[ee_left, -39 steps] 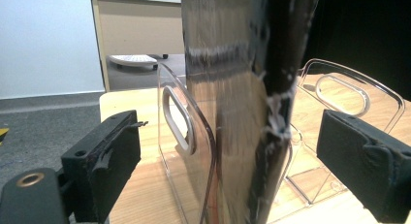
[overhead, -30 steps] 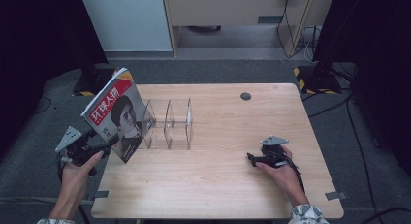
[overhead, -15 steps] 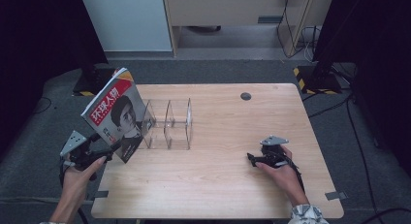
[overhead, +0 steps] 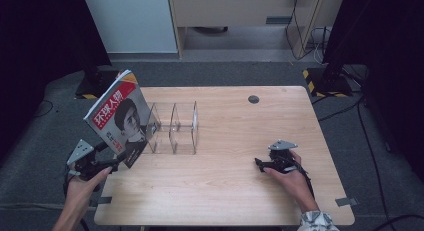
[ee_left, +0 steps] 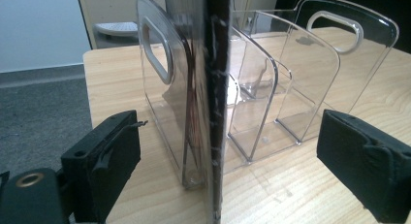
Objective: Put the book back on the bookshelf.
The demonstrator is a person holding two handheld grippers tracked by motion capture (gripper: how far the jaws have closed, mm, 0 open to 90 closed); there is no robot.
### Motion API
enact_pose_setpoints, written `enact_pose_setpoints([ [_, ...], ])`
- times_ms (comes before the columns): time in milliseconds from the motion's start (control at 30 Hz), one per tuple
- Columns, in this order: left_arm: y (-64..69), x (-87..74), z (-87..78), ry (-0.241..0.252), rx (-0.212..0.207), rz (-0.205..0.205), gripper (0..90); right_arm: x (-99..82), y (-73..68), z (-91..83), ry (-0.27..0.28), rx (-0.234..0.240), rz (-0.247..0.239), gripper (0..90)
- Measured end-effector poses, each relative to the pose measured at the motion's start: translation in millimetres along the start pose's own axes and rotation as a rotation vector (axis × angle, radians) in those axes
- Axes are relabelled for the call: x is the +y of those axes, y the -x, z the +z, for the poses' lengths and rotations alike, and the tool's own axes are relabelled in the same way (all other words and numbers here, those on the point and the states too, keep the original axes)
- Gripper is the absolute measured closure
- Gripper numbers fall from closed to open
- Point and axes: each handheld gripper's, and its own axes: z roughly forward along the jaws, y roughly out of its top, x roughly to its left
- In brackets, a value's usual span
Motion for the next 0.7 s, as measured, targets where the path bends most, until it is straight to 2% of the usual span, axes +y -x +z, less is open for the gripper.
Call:
enact_pose_setpoints([
  [200, 3.1, -6.4, -0.6, -0.025, -0.010, 0.010, 7.7, 0.0, 0.0, 0.0, 0.000, 0.001, -0.002, 20.2],
  [533, 6.2, -13.9, 0.1, -0.038, -0.019, 0.012, 7.7, 0.0, -0.2, -0.1, -0.002, 0.003, 0.001, 20.0],
  [633, 7.1, -15.6, -0.2, -0.034, -0.027, -0.011, 7.7, 0.0, -0.2, -0.1, -0.002, 0.003, 0.001, 19.9],
  [700, 7.7, -16.4, -0.6, -0.038, -0.024, -0.009, 7.7, 0.0, -0.3, -0.1, -0.002, 0.003, 0.001, 19.9],
])
